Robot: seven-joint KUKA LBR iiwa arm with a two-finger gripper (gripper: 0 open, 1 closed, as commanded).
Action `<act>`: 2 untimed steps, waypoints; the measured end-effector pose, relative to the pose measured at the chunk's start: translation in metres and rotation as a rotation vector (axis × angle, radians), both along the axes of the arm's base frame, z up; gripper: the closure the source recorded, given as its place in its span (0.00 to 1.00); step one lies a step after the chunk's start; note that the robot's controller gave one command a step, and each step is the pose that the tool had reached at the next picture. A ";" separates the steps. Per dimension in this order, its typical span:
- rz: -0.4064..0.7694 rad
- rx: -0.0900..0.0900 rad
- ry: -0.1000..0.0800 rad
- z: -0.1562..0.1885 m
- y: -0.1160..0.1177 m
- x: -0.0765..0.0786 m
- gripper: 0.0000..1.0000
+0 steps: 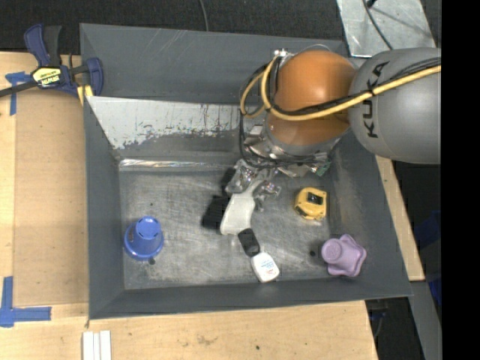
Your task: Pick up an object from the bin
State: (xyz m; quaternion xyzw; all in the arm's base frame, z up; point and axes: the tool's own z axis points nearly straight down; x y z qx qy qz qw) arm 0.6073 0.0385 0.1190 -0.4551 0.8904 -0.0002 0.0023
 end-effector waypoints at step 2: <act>-0.001 -0.001 0.008 0.032 0.000 -0.002 1.00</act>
Offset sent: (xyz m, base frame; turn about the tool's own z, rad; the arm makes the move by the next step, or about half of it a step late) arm -0.0001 -0.0001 0.0759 0.0000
